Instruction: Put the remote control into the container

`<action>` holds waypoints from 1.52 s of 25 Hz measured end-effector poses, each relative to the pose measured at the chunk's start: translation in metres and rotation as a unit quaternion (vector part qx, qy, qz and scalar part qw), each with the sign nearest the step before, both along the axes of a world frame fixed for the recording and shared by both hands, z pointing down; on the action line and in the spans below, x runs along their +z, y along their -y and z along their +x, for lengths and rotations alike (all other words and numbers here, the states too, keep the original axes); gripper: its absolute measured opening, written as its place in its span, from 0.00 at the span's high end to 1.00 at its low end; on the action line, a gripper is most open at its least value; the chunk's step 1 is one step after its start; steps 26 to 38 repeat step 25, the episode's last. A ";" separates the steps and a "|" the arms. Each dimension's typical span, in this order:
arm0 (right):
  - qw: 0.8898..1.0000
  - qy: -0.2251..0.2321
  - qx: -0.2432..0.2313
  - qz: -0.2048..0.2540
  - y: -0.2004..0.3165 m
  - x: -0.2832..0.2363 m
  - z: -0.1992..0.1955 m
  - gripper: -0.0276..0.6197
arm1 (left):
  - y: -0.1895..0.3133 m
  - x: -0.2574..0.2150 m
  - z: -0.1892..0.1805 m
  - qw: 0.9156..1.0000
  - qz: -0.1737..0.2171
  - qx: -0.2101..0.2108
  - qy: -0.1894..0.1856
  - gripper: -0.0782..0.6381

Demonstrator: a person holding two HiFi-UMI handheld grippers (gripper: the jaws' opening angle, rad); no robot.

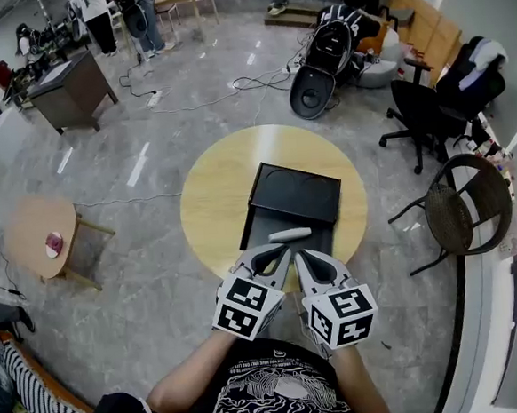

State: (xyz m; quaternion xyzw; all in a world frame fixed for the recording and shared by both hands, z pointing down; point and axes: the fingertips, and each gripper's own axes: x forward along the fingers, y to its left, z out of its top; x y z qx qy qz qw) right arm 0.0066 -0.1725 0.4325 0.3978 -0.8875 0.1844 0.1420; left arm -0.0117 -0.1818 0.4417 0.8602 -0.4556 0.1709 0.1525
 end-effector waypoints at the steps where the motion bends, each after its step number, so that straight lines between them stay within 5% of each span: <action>1: 1.000 -0.001 -0.001 0.002 -0.003 -0.001 0.002 0.92 | -0.003 -0.001 0.002 1.000 0.002 -0.003 0.001 0.87; 17: 1.000 0.003 -0.007 0.015 -0.041 -0.006 0.011 0.92 | -0.044 -0.011 0.009 0.999 0.026 -0.040 0.015 0.87; 38: 1.000 -0.004 -0.009 0.017 -0.045 -0.009 0.011 0.92 | -0.048 -0.015 0.012 0.999 0.027 -0.035 0.013 0.87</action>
